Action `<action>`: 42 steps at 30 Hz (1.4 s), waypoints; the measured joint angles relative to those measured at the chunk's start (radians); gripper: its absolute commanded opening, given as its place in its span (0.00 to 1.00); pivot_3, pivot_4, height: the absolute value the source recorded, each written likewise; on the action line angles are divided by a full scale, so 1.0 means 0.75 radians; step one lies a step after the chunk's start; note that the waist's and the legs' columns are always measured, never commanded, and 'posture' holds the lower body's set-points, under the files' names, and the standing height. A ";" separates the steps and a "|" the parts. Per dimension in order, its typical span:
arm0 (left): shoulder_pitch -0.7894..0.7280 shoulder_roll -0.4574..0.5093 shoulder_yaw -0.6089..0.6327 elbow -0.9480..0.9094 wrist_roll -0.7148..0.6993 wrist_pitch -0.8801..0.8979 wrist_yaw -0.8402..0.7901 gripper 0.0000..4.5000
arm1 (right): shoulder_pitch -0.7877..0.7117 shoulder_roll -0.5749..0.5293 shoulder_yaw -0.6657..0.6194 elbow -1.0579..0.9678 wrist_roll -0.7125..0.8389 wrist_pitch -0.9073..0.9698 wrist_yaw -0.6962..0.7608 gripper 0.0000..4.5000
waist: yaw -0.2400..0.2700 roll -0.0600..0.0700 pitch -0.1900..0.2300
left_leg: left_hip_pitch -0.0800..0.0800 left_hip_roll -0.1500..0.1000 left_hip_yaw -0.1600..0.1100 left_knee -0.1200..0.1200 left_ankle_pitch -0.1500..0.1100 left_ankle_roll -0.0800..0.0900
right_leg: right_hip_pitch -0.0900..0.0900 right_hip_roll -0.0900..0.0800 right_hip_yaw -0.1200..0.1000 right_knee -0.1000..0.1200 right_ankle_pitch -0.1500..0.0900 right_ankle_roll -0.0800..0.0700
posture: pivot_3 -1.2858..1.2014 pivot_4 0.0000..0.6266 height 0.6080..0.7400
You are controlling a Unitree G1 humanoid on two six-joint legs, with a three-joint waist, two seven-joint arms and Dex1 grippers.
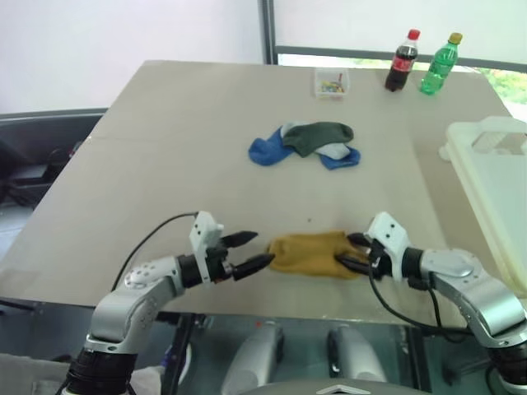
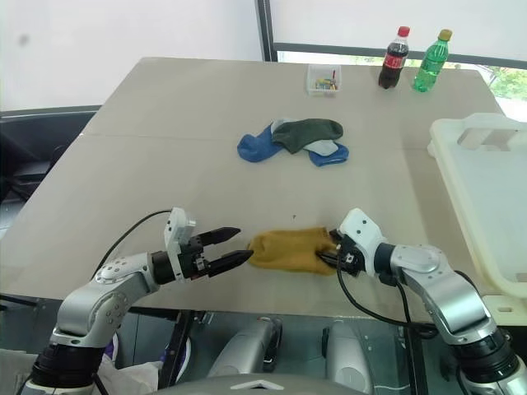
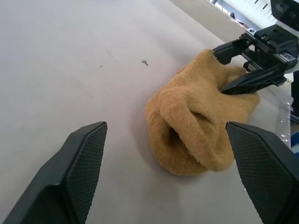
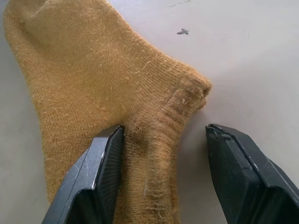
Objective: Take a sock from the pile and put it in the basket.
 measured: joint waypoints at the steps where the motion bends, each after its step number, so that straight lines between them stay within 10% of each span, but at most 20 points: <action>1: 0.000 0.004 0.000 -0.001 -0.001 0.009 -0.003 0.95 | 0.006 -0.002 -0.002 -0.005 0.001 -0.008 0.000 0.63 | 0.000 0.000 0.000 | 0.000 0.000 0.000 0.000 0.000 0.000 | 0.000 0.000 0.000 0.000 0.000 0.000 | 0.52 0.24 1.00; 10: -0.003 0.039 0.000 -0.018 -0.014 0.057 -0.032 0.95 | 0.114 -0.070 -0.170 -0.156 0.054 -0.030 0.023 0.01 | 0.001 0.000 0.000 | -0.001 0.000 -0.001 0.000 0.000 0.000 | 0.000 0.000 0.000 0.000 0.000 0.000 | 0.52 0.24 1.00; 42: -0.397 0.199 -0.191 0.075 -0.052 0.566 -0.137 0.95 | 0.134 0.010 0.060 0.035 -0.177 -0.362 0.038 0.01 | -0.006 -0.006 -0.009 | 0.005 0.001 0.001 0.001 0.000 0.000 | 0.002 0.008 0.002 0.006 0.000 0.000 | 0.52 0.24 1.00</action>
